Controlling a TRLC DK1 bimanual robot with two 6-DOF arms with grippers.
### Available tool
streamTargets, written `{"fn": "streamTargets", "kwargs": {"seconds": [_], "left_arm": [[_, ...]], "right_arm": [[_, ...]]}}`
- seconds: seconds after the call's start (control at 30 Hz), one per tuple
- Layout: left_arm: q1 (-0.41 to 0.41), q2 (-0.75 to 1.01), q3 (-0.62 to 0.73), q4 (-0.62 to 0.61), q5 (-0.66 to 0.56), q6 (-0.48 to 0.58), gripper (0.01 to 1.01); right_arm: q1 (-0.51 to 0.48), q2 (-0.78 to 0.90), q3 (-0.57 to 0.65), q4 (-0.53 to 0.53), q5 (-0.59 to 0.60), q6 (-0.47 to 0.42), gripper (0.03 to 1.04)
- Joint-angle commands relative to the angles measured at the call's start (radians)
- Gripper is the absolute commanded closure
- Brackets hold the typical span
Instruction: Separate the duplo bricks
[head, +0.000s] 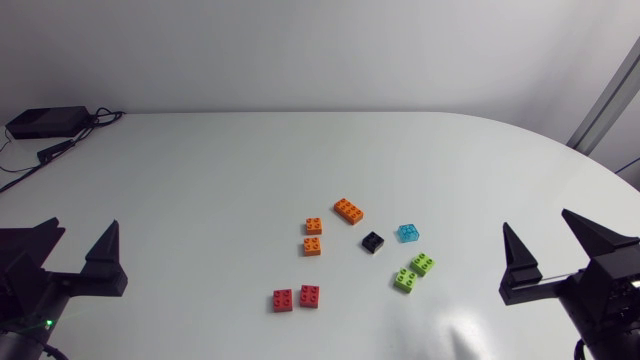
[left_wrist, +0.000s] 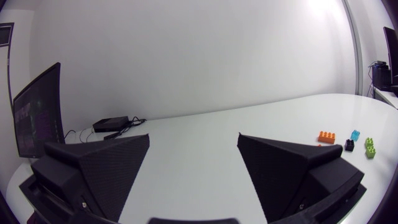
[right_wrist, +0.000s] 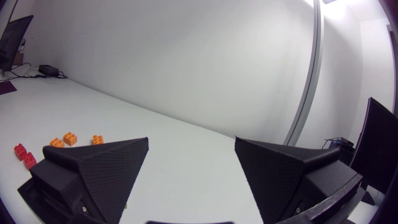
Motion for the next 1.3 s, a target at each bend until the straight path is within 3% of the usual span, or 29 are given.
{"fn": "streamTargets", "kwargs": {"seconds": [0.0, 0.73, 1.07, 1.27], "left_arm": [[-0.004, -0.015, -0.022, 0.007, 0.006, -0.012, 0.043], [-0.005, -0.016, -0.009, -0.078, 0.023, 0.001, 0.043], [-0.046, -0.019, -0.051, 0.109, 0.025, 0.064, 0.043], [-0.037, -0.019, -0.062, 0.103, 0.035, 0.074, 0.043]], "right_arm": [[0.01, -0.009, -0.043, -0.004, 0.007, 0.023, 0.07], [0.033, -0.009, -0.04, -0.013, 0.014, 0.023, 0.07], [0.054, -0.009, -0.04, -0.013, 0.016, 0.022, 0.07], [0.059, -0.009, -0.041, -0.013, 0.016, 0.022, 0.07]]}}
